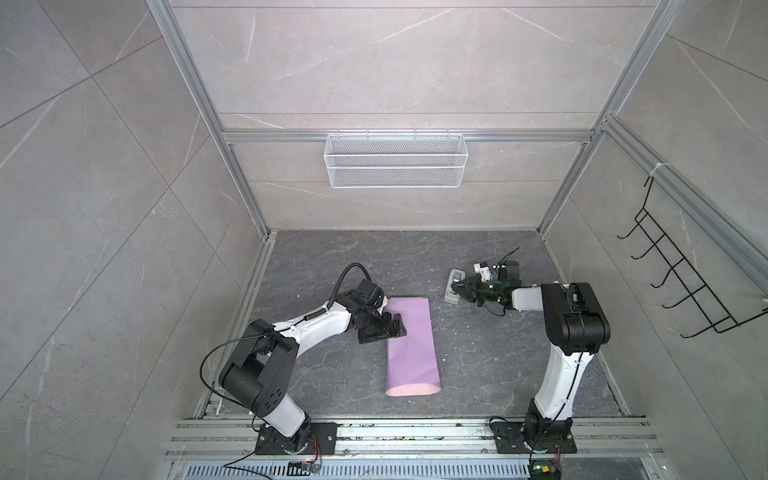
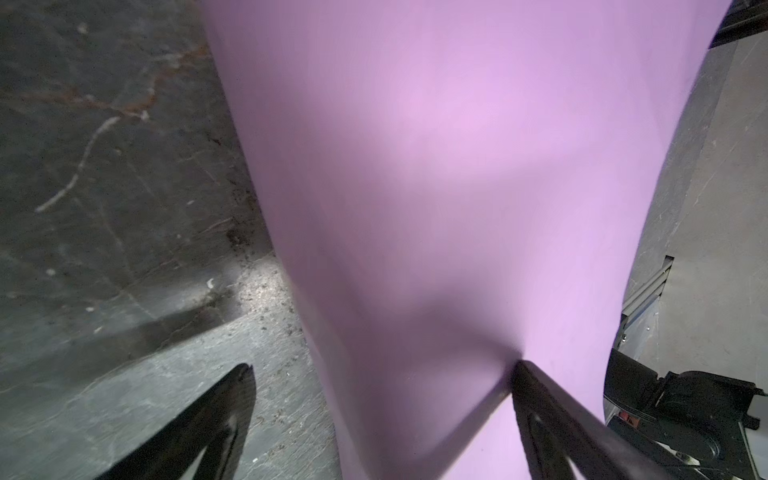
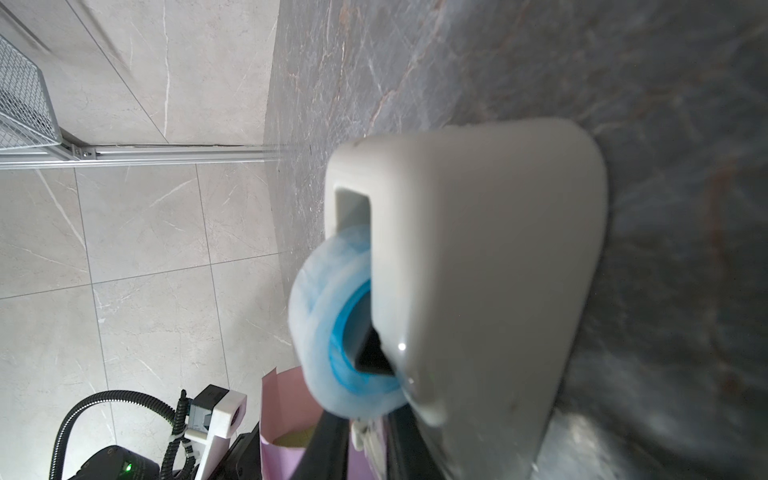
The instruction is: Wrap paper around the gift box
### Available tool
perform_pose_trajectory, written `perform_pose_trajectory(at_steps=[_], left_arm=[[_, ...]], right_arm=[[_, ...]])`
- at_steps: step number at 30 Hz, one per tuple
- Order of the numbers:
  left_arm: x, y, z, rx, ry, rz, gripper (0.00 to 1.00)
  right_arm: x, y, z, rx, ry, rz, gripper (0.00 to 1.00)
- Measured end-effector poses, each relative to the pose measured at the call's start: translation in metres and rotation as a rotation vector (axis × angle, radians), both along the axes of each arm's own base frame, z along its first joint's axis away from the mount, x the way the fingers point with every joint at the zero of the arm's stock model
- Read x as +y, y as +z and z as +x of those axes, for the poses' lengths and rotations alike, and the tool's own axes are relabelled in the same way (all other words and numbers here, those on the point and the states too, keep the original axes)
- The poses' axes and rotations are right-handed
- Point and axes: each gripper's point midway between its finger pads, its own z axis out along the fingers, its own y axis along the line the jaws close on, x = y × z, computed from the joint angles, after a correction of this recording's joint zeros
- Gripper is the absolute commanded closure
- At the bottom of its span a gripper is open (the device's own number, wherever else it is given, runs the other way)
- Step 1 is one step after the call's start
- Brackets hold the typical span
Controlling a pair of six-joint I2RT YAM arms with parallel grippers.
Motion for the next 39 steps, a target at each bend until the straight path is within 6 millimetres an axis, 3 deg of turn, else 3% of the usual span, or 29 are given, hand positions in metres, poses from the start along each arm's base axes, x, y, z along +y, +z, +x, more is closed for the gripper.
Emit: perform_pose_trajectory(at_steps=[16,25,39], left_arm=[[0.0,0.0,-0.0001,0.0,0.0,0.0,0.03],[0.0,-0.0001,0.0,0.0,0.0,0.0,0.03],[-0.0001,-0.0001,-0.0001,0.003,-0.001,0.001,0.03]], right_arm=[[-0.0001,-0.0008,0.0002,0.018,-0.018,0.031,0.88],[-0.0006,-0.002,-0.0002,0.039,-0.035,0.043,1.0],[0.0022,0.0068,-0.0007,0.097,-0.095,0.095,1.0]])
